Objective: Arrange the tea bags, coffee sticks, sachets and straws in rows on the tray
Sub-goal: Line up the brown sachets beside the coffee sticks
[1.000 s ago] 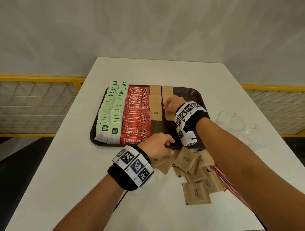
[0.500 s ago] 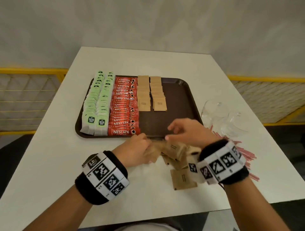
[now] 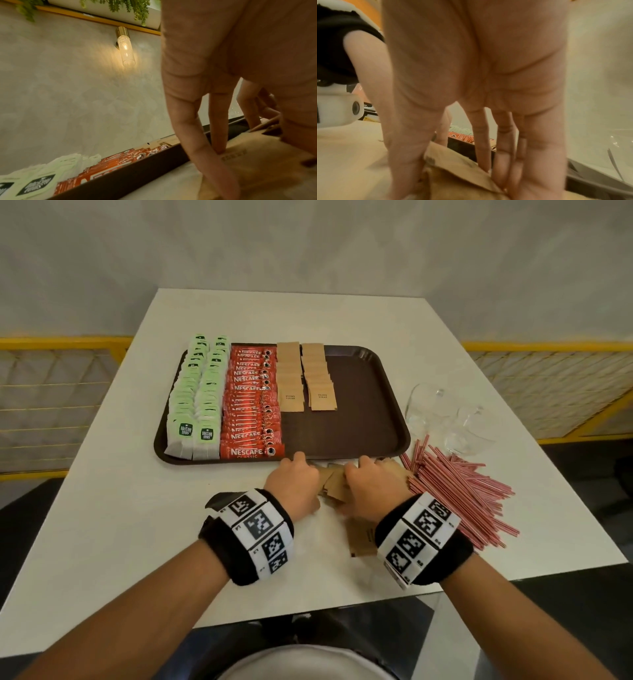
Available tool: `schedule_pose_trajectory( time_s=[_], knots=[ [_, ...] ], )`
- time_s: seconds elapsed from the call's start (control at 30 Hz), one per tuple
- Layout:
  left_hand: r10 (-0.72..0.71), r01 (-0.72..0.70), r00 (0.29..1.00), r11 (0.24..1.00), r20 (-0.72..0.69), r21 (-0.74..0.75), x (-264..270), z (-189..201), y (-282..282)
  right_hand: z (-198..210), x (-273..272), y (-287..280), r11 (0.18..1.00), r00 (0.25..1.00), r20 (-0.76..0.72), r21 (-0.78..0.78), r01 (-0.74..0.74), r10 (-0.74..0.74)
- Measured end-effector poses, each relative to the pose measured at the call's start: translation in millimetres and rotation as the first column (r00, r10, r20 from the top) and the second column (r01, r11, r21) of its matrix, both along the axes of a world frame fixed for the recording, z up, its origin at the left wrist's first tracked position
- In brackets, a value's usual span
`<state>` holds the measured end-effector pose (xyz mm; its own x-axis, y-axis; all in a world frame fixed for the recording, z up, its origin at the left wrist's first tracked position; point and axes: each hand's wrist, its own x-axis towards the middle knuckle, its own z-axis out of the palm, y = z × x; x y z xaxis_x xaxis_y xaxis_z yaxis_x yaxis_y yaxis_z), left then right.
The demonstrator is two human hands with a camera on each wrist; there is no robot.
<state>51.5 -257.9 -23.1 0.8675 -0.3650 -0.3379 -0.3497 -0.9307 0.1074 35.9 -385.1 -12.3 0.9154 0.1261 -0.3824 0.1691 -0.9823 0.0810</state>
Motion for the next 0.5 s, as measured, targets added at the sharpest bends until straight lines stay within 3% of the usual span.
schedule_pose_trajectory(
  time_s=[0.17, 0.27, 0.4, 0.5],
  knots=[
    [0.000, 0.005, 0.997, 0.998, 0.078, -0.060, -5.5, 4.6, 2.9, -0.5, -10.0, 7.0, 0.986, 0.980, 0.123, -0.080, -0.147, 0.156],
    [0.093, -0.078, 0.994, 0.974, 0.061, -0.211, -3.7, 13.5, 16.1, 0.8, -13.1, 7.2, 0.992, 0.971, 0.203, -0.016, -0.125, 0.126],
    [0.281, -0.298, 0.954, 0.827, -0.108, -0.477, 1.3, 17.0, 43.9, 4.5, -11.7, 3.4, 0.993, 0.960, 0.281, 0.114, -0.036, 0.002],
    [0.363, -0.410, 0.909, 0.695, -0.203, -0.590, -1.3, 15.5, 61.3, 8.3, -10.2, -4.1, 0.974, 0.942, 0.319, 0.227, 0.028, -0.101]
  ],
)
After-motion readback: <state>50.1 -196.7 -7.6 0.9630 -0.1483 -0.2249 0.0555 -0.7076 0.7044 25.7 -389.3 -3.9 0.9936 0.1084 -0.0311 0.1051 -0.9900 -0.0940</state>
